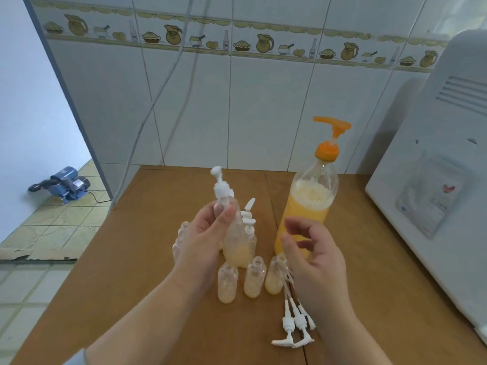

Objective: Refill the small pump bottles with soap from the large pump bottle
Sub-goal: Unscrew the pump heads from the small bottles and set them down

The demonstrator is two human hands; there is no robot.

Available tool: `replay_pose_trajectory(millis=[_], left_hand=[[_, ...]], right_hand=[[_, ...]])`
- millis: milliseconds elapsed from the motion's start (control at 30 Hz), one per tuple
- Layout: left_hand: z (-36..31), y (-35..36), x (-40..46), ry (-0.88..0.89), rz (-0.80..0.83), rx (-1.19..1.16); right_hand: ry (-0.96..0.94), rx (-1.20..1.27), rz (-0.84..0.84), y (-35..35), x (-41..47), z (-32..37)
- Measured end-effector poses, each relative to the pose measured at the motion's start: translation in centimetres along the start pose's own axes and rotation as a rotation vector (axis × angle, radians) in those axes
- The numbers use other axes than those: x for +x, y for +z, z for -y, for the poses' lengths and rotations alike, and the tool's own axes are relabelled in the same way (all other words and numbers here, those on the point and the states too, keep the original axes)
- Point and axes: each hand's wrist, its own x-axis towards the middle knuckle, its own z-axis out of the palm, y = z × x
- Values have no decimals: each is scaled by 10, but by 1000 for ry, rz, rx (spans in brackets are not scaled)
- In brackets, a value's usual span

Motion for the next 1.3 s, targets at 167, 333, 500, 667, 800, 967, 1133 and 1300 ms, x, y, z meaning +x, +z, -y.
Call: replay_pose_trajectory(millis=[167, 333, 500, 667, 800, 967, 1133, 1300], left_hand=[[17, 5, -14, 32, 139, 213], [20, -2, -17, 110, 227, 447], [18, -5, -23, 13, 242, 698], [3, -3, -26, -218, 433, 208], [0, -2, -23, -148, 430, 408], [-1, 1, -22, -107, 465, 505], [-1, -2, -15, 1, 450, 820], [-8, -6, -6, 46, 473, 967]], right_hand=[[59, -34, 141, 5, 19, 25], [92, -20, 187, 5, 25, 31], [305, 175, 267, 7, 25, 26], [428, 305, 388, -5, 30, 28], [450, 350, 450, -13, 37, 29], [488, 328, 378, -17, 39, 24], [467, 312, 424, -23, 39, 27], [371, 376, 174, -29, 41, 27]])
